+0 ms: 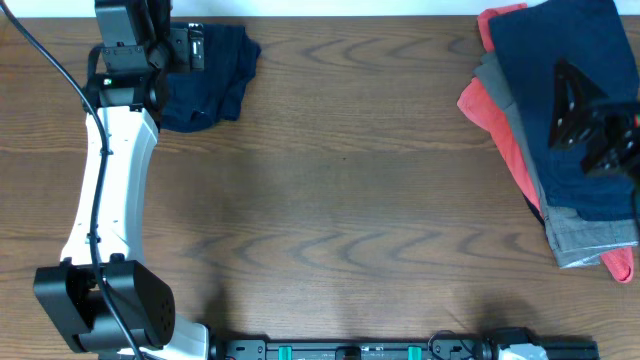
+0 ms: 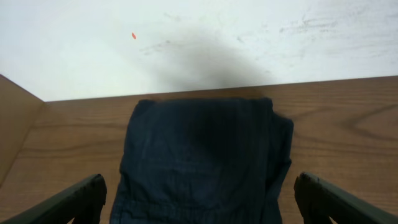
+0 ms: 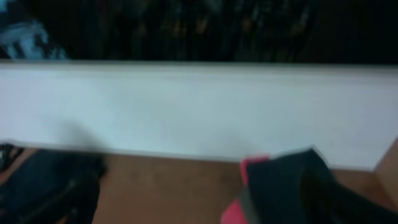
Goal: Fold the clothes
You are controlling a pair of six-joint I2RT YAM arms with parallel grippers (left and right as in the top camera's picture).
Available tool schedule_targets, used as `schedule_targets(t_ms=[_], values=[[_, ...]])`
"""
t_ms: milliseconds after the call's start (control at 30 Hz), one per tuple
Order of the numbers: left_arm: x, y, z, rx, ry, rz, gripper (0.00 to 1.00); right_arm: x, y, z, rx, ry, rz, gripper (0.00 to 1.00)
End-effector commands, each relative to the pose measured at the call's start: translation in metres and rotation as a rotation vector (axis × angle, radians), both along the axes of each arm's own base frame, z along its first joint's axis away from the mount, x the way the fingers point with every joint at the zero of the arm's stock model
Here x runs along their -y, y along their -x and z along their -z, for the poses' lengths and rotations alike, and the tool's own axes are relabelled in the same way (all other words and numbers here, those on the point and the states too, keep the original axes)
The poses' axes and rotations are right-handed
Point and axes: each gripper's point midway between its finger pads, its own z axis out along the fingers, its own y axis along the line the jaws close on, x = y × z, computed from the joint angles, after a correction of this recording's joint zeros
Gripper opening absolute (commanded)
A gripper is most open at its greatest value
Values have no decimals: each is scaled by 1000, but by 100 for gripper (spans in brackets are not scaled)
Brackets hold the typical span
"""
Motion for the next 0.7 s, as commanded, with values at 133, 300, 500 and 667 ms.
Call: schedule_targets(t_ms=[133,300,500,667], values=[[-1,-1,0,0,-2,-11,98,20,-6,92,81,-18,96,99],[-1,-1,0,0,-2,-11,98,15,-8,166,127,-24,69,99],[-1,-1,0,0,-2,-11,98,9,-3,232,183,-41,35,99],[-1,-1,0,0,-2,-11,98,10,4,267,201,-58,35,99]])
